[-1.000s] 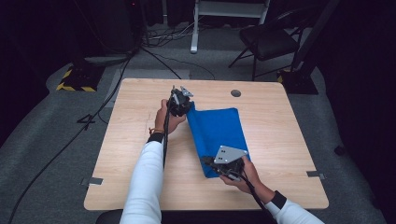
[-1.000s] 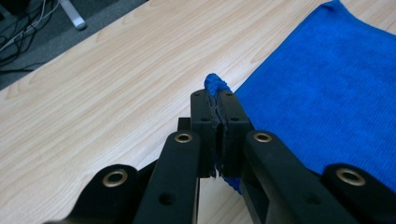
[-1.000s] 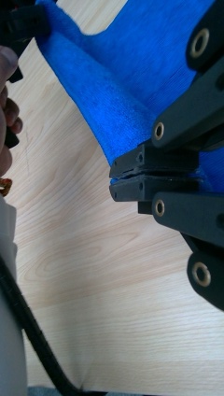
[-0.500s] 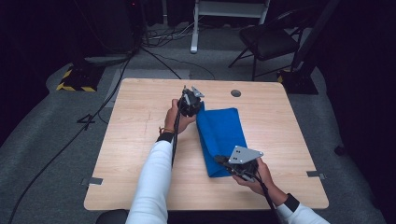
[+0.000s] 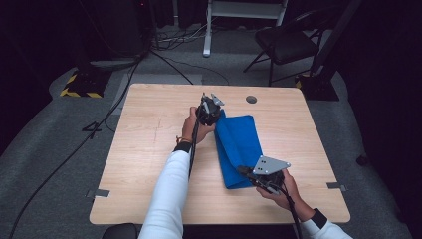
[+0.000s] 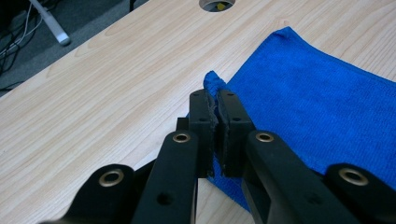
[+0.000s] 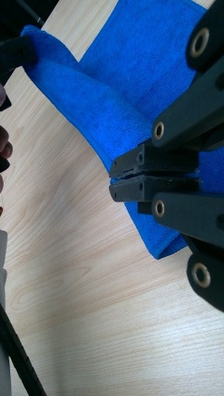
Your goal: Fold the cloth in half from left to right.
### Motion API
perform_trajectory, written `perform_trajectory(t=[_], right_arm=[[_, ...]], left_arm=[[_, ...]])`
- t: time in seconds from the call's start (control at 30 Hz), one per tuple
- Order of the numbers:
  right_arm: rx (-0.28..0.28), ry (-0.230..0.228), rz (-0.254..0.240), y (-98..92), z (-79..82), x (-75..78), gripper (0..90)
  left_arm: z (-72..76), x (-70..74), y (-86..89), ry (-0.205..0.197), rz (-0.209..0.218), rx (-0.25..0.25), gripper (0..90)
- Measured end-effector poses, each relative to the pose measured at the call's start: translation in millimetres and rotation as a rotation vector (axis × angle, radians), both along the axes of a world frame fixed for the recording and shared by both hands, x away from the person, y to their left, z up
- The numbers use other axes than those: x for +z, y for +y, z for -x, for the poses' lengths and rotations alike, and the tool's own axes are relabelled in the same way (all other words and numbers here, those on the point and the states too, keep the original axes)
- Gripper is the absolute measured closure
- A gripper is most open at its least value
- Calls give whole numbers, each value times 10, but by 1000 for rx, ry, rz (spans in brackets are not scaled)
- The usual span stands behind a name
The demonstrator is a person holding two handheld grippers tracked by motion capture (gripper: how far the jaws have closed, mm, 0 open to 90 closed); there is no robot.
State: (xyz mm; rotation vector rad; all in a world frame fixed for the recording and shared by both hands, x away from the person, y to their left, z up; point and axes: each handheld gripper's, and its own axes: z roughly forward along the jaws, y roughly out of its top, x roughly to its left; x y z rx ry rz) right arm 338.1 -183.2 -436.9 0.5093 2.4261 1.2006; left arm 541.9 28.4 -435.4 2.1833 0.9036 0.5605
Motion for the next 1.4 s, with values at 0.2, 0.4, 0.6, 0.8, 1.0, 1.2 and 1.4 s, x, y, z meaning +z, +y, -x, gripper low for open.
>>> perform_trajectory(t=[0.2,0.4,0.6,0.8,1.0,1.2,1.4], right_arm=[[-6,10,12,-72,13,-16,876],[-26,28,11,-208,16,-32,876],[-41,30,21,-304,10,-47,876],[-54,32,23,-373,5,-51,875],[-70,50,35,-427,-13,-91,870],[-110,57,59,-486,-46,-146,867],[-130,79,65,-565,-56,-213,867]], left_arm=[[-1,-7,-108,-3,-3,-6,857],[-9,10,-223,-17,-14,-9,856],[-21,-15,-367,-15,-19,-12,850],[-37,-66,-479,-8,-32,-15,840],[-59,-98,-520,-12,-42,5,846],[-67,-103,-581,-17,-47,9,842],[-87,-128,-646,-13,-48,9,828]])
